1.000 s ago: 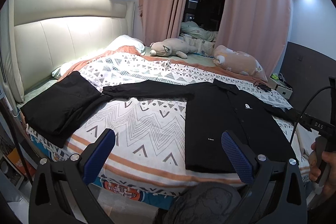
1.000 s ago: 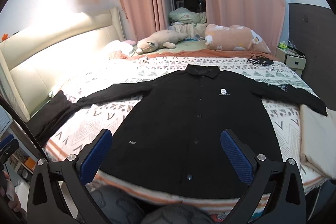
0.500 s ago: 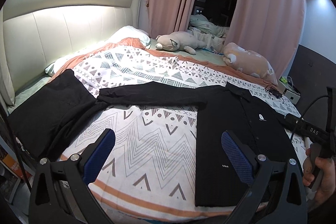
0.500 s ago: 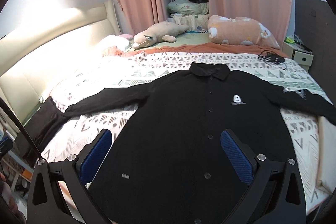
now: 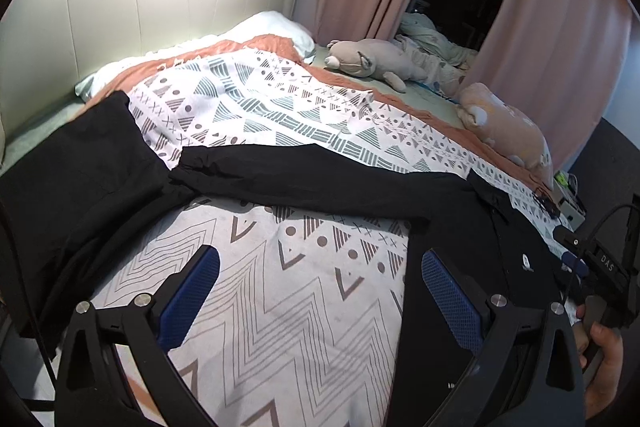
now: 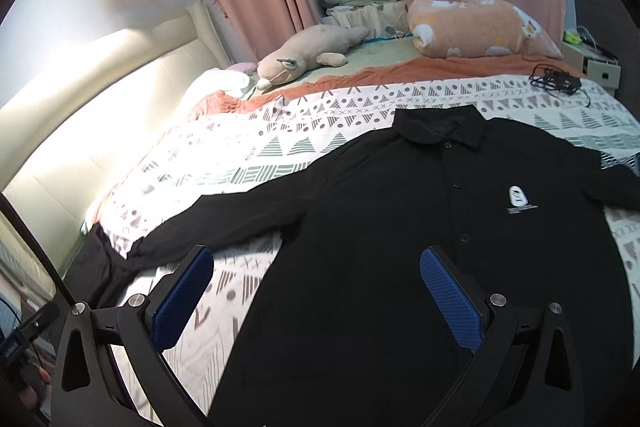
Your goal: Fold large clothes
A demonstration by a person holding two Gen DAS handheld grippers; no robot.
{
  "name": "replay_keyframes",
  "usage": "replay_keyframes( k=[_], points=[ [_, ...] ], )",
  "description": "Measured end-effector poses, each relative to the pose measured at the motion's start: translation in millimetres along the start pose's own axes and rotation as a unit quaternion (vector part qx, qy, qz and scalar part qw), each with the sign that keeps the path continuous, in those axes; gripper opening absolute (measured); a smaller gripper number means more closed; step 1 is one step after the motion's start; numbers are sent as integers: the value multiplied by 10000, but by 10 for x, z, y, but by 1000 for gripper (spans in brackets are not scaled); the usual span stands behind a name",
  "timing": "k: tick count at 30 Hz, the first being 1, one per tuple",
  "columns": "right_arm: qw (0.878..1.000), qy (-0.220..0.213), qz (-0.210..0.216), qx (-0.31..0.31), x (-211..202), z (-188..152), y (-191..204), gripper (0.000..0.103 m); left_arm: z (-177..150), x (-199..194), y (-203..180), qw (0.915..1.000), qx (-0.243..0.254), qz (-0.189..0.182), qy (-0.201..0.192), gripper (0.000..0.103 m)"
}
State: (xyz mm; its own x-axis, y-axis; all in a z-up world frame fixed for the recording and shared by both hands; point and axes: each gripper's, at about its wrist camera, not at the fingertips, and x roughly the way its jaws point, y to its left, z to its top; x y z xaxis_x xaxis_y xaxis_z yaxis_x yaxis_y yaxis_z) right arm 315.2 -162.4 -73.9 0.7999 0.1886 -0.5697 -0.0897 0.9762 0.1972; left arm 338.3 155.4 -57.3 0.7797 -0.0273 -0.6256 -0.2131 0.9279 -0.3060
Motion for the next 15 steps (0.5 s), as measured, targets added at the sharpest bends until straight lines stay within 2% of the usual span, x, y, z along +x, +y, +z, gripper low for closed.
replay_keyframes(
  k=[3, 6, 10, 15],
  points=[
    [9998, 96, 71, 155, 223, 106, -15, 103, 106, 242, 88, 9997, -229, -26, 63, 103],
    [9994, 13, 173, 291, 429, 237, -56, 103, 190, 508, 154, 9989, -438, -30, 175, 103],
    [9994, 110, 79, 332, 740, 305, -93, 103, 264, 866, 287, 9958, -820, -41, 399, 98],
    [9982, 291, 78, 518, 1140, 365, -166, 102, 346, 1318, 450, 9906, -1203, -3, 649, 97]
  ],
)
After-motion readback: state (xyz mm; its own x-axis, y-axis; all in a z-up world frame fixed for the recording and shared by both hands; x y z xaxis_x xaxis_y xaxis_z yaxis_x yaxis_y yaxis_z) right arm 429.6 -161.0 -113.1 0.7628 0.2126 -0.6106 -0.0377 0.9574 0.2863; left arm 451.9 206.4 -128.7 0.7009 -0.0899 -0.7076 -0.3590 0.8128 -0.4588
